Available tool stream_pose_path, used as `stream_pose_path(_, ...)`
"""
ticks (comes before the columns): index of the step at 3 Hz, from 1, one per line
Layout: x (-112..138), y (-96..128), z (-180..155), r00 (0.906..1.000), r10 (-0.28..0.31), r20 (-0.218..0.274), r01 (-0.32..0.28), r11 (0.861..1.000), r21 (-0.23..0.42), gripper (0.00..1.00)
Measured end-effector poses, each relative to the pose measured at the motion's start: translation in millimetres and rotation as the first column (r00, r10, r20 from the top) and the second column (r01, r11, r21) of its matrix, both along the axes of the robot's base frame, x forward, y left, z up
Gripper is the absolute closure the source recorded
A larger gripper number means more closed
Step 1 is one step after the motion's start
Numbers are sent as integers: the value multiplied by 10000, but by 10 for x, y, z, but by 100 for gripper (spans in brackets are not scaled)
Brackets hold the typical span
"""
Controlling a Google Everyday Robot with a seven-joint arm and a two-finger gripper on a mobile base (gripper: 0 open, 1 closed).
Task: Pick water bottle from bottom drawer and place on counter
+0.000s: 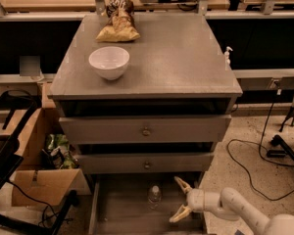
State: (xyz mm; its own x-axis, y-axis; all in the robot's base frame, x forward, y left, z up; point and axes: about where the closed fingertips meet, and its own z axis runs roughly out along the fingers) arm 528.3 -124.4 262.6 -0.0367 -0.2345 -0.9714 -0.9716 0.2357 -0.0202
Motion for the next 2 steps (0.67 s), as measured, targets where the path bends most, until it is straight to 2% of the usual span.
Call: stream_pose_path(2,163,313,-382,9986,497,-189,-492,9985,255,0)
